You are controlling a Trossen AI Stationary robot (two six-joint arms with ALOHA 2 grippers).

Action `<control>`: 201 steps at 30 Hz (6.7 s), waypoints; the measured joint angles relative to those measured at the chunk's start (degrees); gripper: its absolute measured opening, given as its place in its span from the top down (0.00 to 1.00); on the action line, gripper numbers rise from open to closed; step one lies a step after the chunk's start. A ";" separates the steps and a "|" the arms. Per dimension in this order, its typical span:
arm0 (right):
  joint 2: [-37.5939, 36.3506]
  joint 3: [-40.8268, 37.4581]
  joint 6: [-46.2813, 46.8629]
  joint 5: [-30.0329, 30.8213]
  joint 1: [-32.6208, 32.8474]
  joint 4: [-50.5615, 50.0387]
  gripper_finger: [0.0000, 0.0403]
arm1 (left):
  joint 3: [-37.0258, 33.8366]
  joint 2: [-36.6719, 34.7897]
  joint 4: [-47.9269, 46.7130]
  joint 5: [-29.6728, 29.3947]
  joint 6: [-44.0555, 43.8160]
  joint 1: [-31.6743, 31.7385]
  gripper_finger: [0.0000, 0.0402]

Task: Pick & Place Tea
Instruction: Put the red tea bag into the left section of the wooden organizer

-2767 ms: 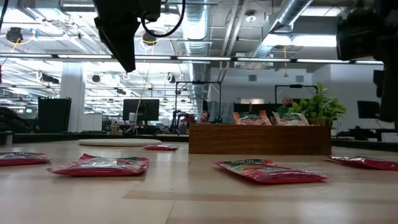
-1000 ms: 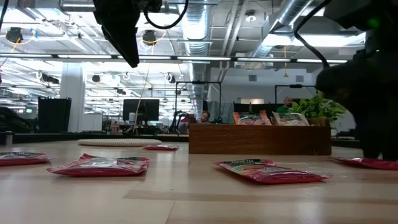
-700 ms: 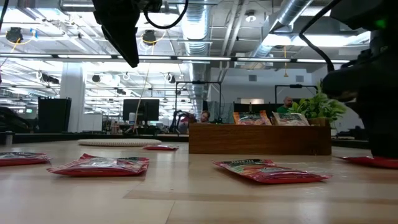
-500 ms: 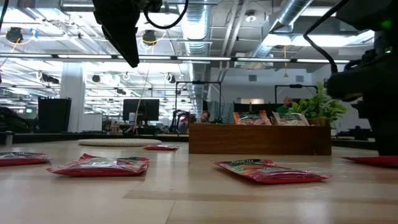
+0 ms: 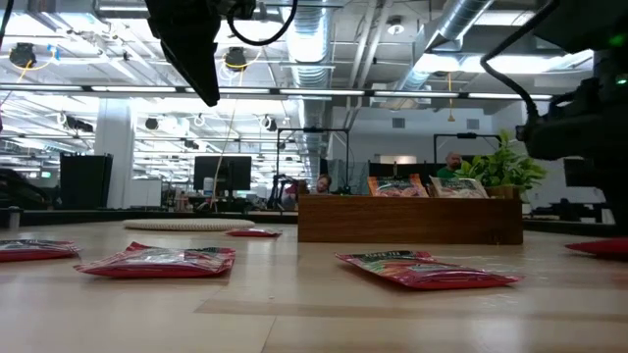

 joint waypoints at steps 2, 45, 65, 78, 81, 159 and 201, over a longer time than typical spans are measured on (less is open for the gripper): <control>0.12 1.34 -0.20 -0.39 0.11 -2.48 0.99 | 0.00 0.00 0.00 0.00 0.00 0.00 0.56; 0.39 32.49 -56.13 52.57 -9.37 2.10 1.00 | 10.95 -0.04 19.15 21.66 15.50 9.12 0.56; 0.25 32.55 -63.55 52.78 -10.69 8.19 1.00 | 12.59 3.48 21.03 19.09 17.04 13.64 0.56; 0.20 32.55 -63.65 52.78 -10.14 8.15 1.00 | 12.57 4.28 22.75 18.64 16.17 14.73 0.56; 0.20 32.55 -63.65 52.78 -10.14 8.15 1.00 | 12.55 4.55 22.95 18.97 15.93 14.73 0.56; -4.56 32.53 -25.53 34.83 4.87 -44.82 0.81 | 12.41 24.04 22.83 15.51 21.05 15.99 1.00; -4.56 32.51 -26.01 34.93 4.87 -44.10 0.81 | 12.35 26.16 23.54 14.98 19.32 16.65 0.75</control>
